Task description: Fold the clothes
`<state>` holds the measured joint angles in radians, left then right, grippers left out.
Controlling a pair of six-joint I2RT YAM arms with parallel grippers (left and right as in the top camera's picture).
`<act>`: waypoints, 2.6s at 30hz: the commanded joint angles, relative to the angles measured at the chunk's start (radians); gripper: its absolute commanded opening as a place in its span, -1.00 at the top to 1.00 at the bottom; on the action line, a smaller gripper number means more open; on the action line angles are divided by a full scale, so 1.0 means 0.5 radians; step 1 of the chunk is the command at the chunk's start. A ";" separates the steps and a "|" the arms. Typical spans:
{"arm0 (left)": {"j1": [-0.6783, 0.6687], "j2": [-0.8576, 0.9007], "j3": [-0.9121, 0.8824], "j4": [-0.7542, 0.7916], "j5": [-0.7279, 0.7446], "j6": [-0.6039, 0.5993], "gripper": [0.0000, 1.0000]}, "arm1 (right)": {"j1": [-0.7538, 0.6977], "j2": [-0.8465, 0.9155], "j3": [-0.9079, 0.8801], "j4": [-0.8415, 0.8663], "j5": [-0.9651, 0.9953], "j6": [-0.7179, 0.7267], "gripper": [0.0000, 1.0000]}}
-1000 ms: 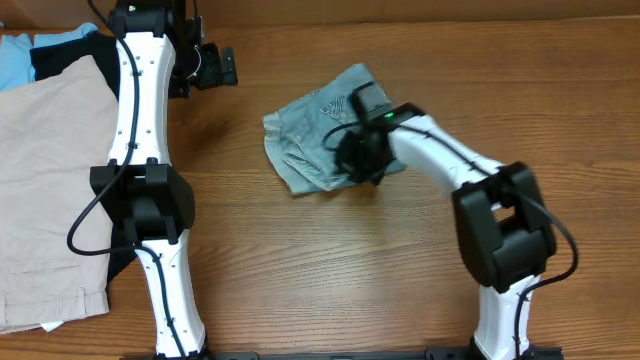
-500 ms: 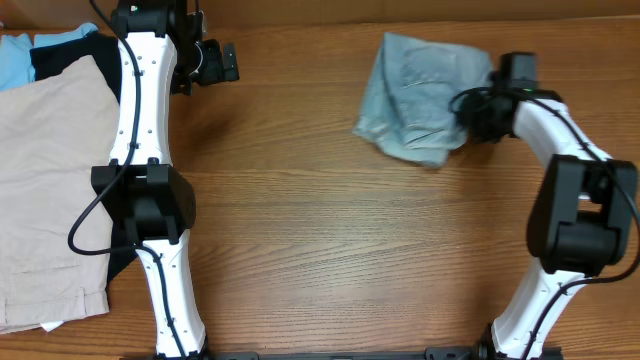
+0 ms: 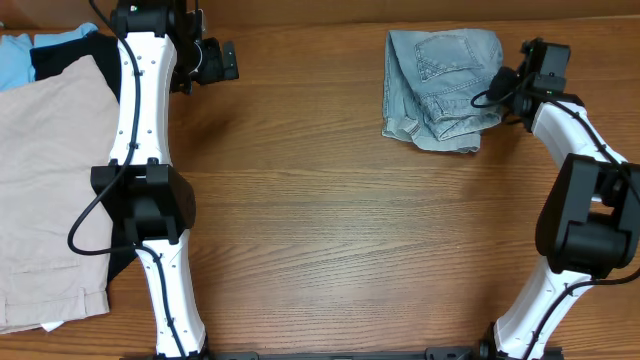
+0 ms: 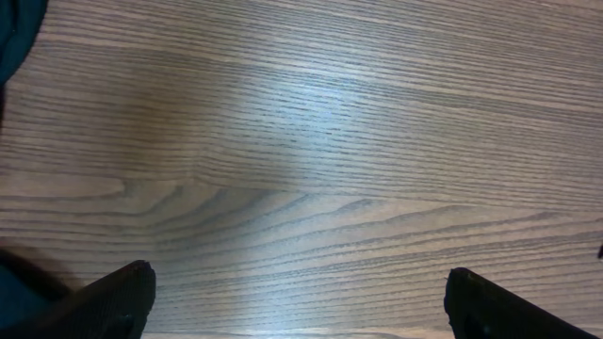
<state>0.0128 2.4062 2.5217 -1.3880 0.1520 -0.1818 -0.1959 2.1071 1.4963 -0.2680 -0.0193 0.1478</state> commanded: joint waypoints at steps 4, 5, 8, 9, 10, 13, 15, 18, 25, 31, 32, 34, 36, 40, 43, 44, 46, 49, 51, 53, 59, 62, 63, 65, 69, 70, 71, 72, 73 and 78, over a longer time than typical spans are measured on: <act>-0.029 0.017 0.037 0.001 -0.011 -0.021 -0.99 | -0.037 -0.064 0.091 -0.315 -0.314 -0.042 0.13; -0.030 0.017 0.037 0.002 -0.010 -0.021 -1.00 | -0.037 -0.093 0.113 -0.391 -0.405 -0.042 0.11; -0.031 0.017 0.037 0.001 -0.010 -0.020 -0.99 | -0.012 -0.200 0.140 -0.542 -0.639 -0.043 0.09; -0.031 0.017 0.037 0.001 -0.009 -0.021 -1.00 | 0.004 -0.233 0.140 -0.576 -0.656 -0.043 0.07; -0.032 0.017 0.037 0.000 -0.008 -0.021 -1.00 | 0.026 -0.260 0.140 -0.603 -0.648 -0.044 0.02; -0.033 0.017 0.037 -0.001 -0.005 -0.020 -1.00 | 0.092 -0.298 0.140 -0.635 -0.568 -0.053 -0.12; -0.037 0.017 0.037 -0.006 -0.005 -0.020 -0.99 | 0.130 -0.298 0.139 -0.638 -0.537 -0.064 -0.17; -0.043 0.017 0.037 -0.005 -0.005 -0.020 -1.00 | 0.204 -0.292 0.137 -0.666 -0.439 -0.103 -0.23; -0.050 0.017 0.037 -0.005 -0.006 -0.019 -0.99 | 0.359 -0.292 0.137 -0.697 -0.095 -0.101 -0.34; -0.051 0.017 0.037 0.002 -0.006 -0.019 -1.00 | 0.404 -0.292 0.137 -0.698 0.005 -0.064 -0.37; -0.051 0.017 0.037 0.001 -0.007 -0.019 -1.00 | 0.403 -0.292 0.137 -0.704 0.056 -0.005 -0.39; -0.051 0.017 0.037 -0.001 -0.007 -0.018 -1.00 | 0.399 -0.295 0.137 -0.744 0.219 0.210 -0.53; -0.051 0.017 0.037 -0.002 -0.007 -0.018 -1.00 | 0.389 -0.306 0.139 -0.784 0.246 0.293 -0.57; -0.053 0.017 0.037 0.003 -0.007 -0.019 -1.00 | 0.388 -0.349 0.140 -0.867 0.134 0.333 -0.66; -0.053 0.017 0.037 0.003 -0.005 -0.020 -0.99 | 0.392 -0.354 0.140 -0.918 -0.129 0.333 -0.65; -0.054 0.017 0.036 0.003 -0.005 -0.021 -1.00 | 0.397 -0.344 0.135 -0.933 -0.208 0.334 -0.63; -0.055 0.017 0.031 0.005 -0.005 -0.029 -1.00 | 0.410 -0.323 0.126 -0.971 -0.298 0.335 -0.48; -0.055 0.017 0.008 0.020 -0.005 -0.051 -1.00 | 0.433 -0.276 0.095 -0.987 -0.303 0.337 -0.25; -0.055 0.017 -0.018 0.030 -0.005 -0.050 -1.00 | 0.439 -0.240 0.073 -0.990 -0.303 0.343 -0.23; -0.055 0.017 -0.056 0.039 -0.005 -0.050 -1.00 | 0.439 -0.196 0.048 -0.987 -0.302 0.344 -0.22; -0.055 0.017 -0.141 0.065 -0.006 -0.050 -1.00 | 0.424 -0.060 -0.004 -0.912 -0.278 0.403 -0.22; -0.055 0.017 -0.155 0.079 -0.006 -0.050 -0.99 | 0.410 -0.014 -0.006 -0.888 -0.272 0.407 -0.22; -0.055 0.017 -0.155 0.082 -0.007 -0.050 -1.00 | 0.404 -0.005 -0.006 -0.883 -0.262 0.413 -0.24; -0.055 0.017 -0.156 0.089 -0.006 -0.050 -0.99 | 0.397 0.021 -0.007 -0.879 -0.221 0.431 -0.25; -0.055 0.017 -0.156 0.102 -0.006 -0.050 -0.99 | 0.370 0.076 -0.007 -0.881 -0.141 0.441 -0.27; -0.055 0.017 -0.156 0.102 -0.006 -0.050 -1.00 | 0.359 0.089 -0.007 -0.880 -0.129 0.442 -0.29; -0.055 0.017 -0.156 0.102 -0.006 -0.050 -1.00 | 0.340 0.098 -0.007 -0.877 -0.111 0.449 -0.31; -0.055 0.017 -0.156 0.102 -0.007 -0.050 -0.99 | 0.312 0.109 -0.007 -0.866 -0.098 0.449 -0.31; -0.055 0.017 -0.156 0.102 -0.007 -0.050 -1.00 | 0.291 0.111 -0.007 -0.855 -0.091 0.449 -0.32; -0.055 0.017 -0.156 0.115 -0.006 -0.050 -0.99 | 0.125 0.114 -0.006 -0.731 -0.068 0.446 -0.35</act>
<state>-0.0071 2.4073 2.4466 -1.3376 0.1524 -0.1890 -0.0479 2.1086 1.5024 -0.6479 -0.1516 0.3660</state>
